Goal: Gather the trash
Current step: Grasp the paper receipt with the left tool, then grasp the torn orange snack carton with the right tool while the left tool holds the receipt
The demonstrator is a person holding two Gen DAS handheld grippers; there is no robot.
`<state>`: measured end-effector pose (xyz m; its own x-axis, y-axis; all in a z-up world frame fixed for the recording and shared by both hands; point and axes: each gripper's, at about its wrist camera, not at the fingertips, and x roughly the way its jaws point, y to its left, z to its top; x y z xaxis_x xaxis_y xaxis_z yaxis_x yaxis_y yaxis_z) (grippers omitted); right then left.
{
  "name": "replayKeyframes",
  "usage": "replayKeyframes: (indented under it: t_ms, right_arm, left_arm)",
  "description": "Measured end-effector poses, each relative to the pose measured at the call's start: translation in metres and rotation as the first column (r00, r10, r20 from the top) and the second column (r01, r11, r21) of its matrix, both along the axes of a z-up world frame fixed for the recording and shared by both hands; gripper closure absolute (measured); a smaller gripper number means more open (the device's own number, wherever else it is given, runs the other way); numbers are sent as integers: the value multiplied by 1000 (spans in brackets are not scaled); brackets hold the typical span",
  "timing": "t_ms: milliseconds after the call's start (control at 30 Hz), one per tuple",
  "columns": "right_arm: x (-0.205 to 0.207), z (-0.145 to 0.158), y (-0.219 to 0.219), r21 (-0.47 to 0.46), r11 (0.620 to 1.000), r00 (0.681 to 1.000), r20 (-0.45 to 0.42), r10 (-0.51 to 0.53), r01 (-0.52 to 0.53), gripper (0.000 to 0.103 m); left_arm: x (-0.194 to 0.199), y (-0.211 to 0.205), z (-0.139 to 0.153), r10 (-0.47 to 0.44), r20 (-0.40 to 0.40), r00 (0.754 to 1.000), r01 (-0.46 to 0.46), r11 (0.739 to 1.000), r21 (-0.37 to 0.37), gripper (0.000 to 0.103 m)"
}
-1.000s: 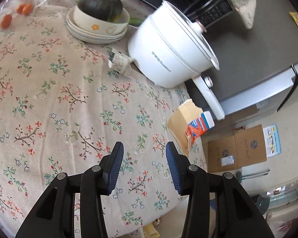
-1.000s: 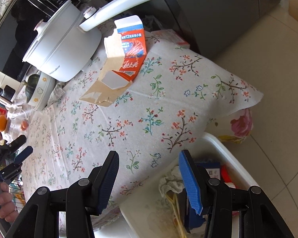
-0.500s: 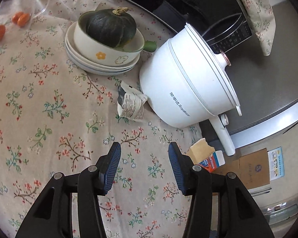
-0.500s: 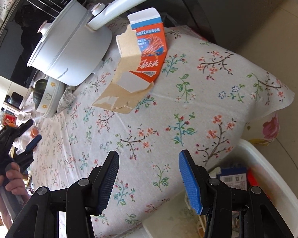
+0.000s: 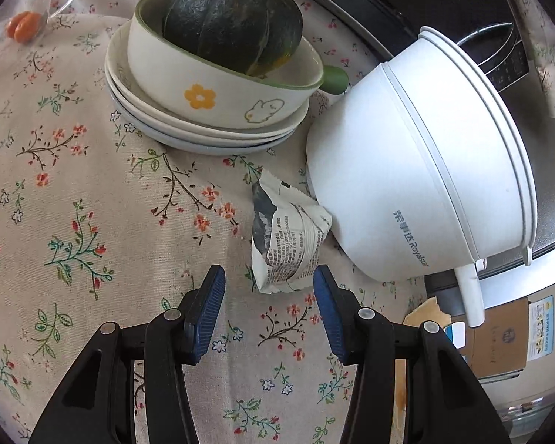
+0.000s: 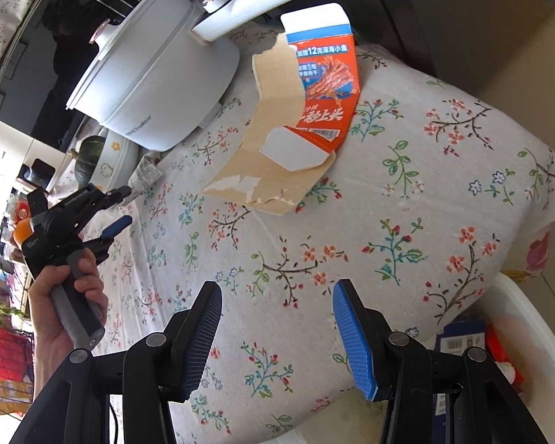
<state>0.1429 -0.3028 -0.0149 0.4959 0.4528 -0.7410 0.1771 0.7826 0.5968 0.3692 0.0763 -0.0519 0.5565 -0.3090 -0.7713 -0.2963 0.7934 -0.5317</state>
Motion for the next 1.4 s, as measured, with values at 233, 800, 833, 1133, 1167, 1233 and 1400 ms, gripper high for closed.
replayKeyframes:
  t_ms: [233, 800, 833, 1133, 1167, 1233, 1400]
  right_arm:
    - [13, -17, -16, 205, 974, 996, -19, -92, 94, 48]
    - [49, -70, -8, 380, 889, 967, -121, -224, 253, 48]
    - [52, -74, -8, 396, 880, 965, -127, -231, 263, 48]
    - [64, -82, -13, 423, 835, 935, -120, -334, 353, 75]
    - [63, -81, -13, 415, 838, 934, -117, -337, 354, 90]
    - [58, -77, -12, 422, 831, 930, -116, -348, 363, 92]
    - [46, -35, -16, 415, 858, 945, -22, -325, 305, 98]
  left_arm:
    - [9, -5, -9, -11, -9, 1000, 11, 1000, 1, 82]
    - [-34, -9, 43, -76, 81, 994, 78, 997, -22, 99]
    - [-38, -10, 47, -85, 84, 993, 87, 996, -20, 99]
    - [-81, -33, 78, -171, 131, 977, 174, 985, -12, 99]
    - [-87, -37, 83, -185, 139, 973, 187, 982, -1, 99]
    - [-97, -43, 92, -209, 157, 965, 207, 978, 26, 99]
    - [-117, -52, 114, -247, 202, 948, 241, 969, 56, 99]
